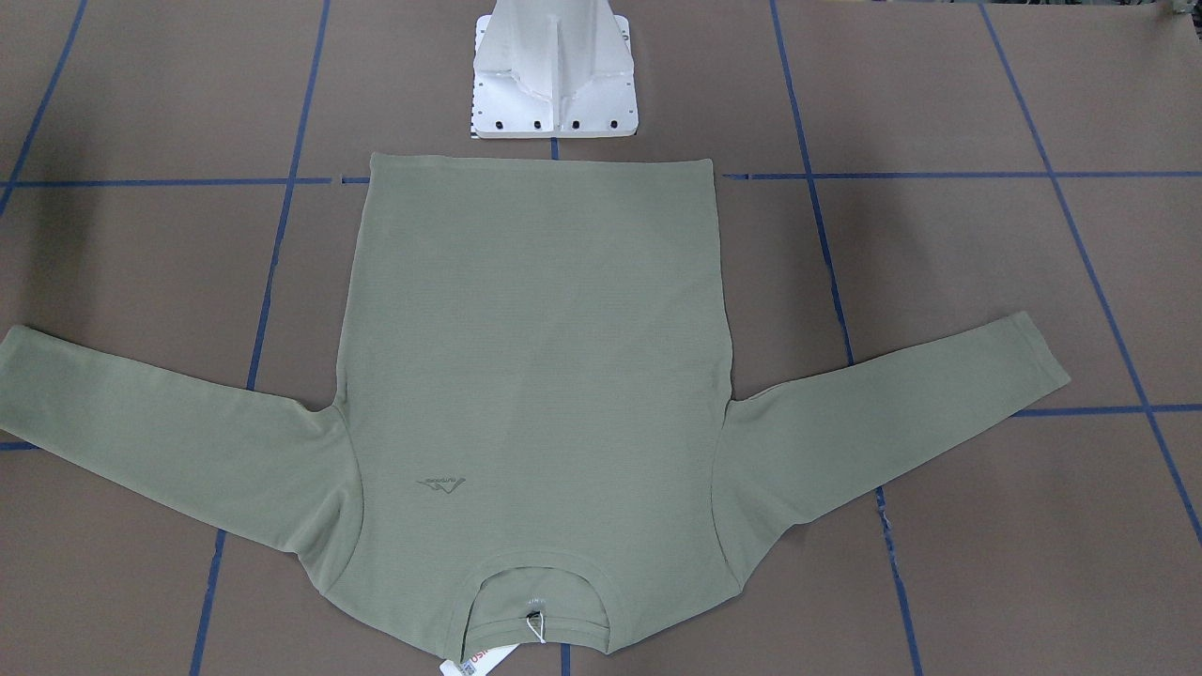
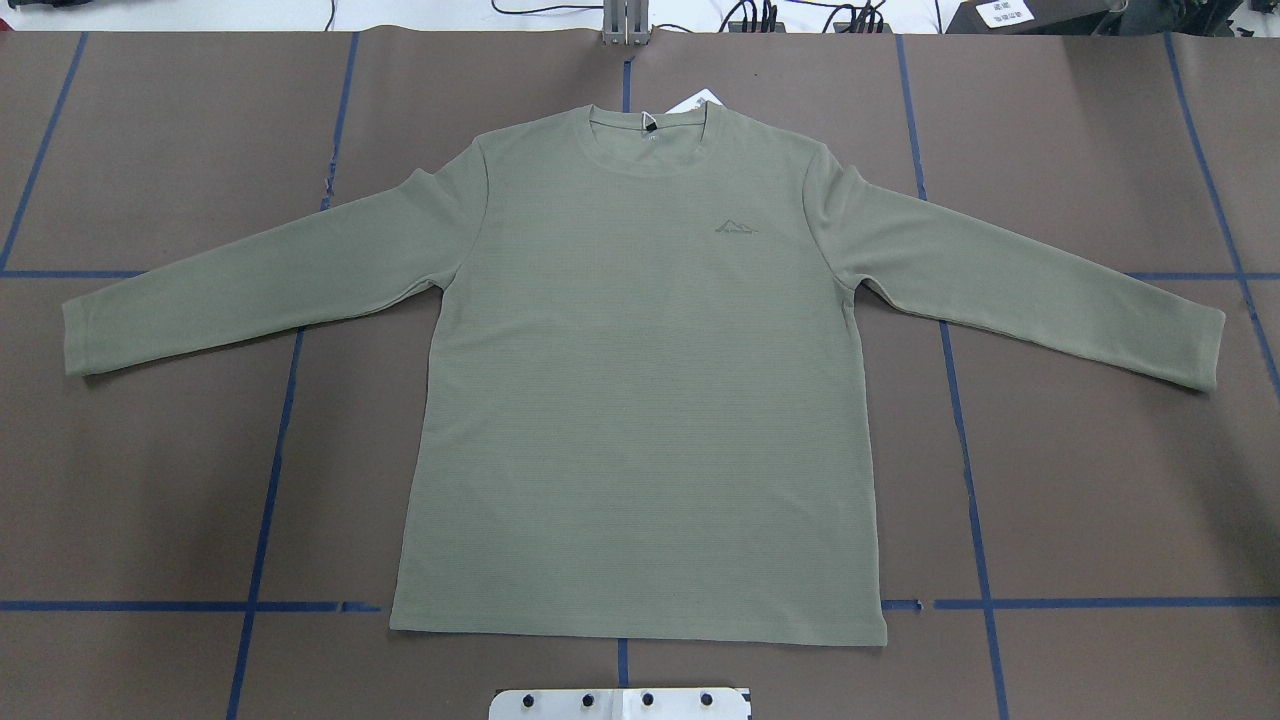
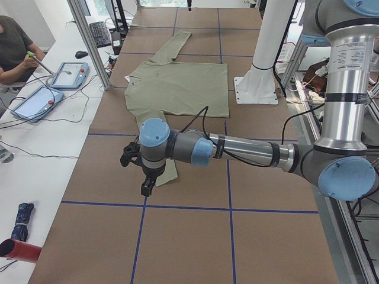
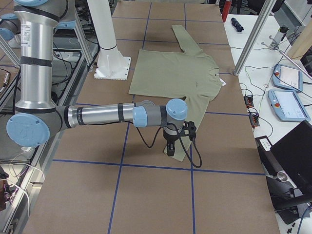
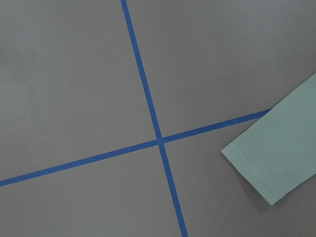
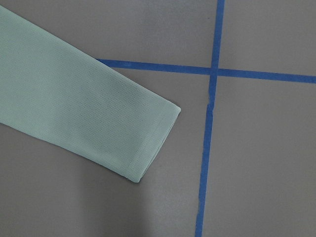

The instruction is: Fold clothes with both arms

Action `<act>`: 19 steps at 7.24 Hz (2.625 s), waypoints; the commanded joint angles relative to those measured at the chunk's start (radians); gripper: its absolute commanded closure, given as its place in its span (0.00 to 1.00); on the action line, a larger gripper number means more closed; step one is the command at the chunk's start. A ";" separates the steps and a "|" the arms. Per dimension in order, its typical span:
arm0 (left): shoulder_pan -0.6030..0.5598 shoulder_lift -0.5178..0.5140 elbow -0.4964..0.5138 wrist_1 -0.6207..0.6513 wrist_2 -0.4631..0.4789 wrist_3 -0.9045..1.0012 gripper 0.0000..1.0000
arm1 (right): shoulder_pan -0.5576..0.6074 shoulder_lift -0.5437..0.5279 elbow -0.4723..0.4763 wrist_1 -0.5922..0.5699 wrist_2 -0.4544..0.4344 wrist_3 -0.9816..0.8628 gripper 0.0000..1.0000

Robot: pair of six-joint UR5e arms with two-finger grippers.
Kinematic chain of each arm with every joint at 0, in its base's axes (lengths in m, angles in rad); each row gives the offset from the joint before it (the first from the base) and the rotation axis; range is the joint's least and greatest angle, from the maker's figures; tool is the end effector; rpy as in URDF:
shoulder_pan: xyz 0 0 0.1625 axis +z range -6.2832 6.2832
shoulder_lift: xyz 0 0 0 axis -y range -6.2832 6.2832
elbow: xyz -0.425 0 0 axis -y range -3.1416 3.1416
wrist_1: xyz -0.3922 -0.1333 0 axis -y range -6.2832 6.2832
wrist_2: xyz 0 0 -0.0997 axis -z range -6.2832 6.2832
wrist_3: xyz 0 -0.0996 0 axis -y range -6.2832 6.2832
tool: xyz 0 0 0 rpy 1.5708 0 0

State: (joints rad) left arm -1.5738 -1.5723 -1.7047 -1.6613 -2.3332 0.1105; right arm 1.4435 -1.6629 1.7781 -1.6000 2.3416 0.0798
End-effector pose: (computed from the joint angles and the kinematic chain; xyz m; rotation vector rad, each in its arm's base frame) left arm -0.0660 -0.5024 0.5824 0.2579 0.7466 0.1880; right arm 0.0055 -0.4604 0.6032 0.0016 -0.7748 -0.0782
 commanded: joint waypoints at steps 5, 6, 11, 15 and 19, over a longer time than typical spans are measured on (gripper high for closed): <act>0.002 0.006 -0.004 0.000 -0.004 -0.008 0.00 | 0.000 0.000 0.009 0.000 0.007 0.012 0.00; 0.003 0.005 0.000 -0.009 -0.005 -0.006 0.00 | -0.002 0.005 0.014 0.000 0.008 0.014 0.00; 0.006 0.003 -0.021 -0.023 -0.038 -0.005 0.00 | -0.055 0.049 -0.024 0.014 0.039 0.067 0.00; 0.009 0.003 -0.019 -0.028 -0.034 -0.009 0.00 | -0.151 0.121 -0.415 0.602 0.038 0.448 0.05; 0.009 0.003 -0.018 -0.029 -0.037 -0.008 0.00 | -0.184 0.167 -0.505 0.617 0.025 0.512 0.14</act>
State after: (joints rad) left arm -1.5647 -1.5693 -1.7230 -1.6904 -2.3696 0.1021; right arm 1.2701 -1.4999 1.2924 -0.9867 2.3724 0.5876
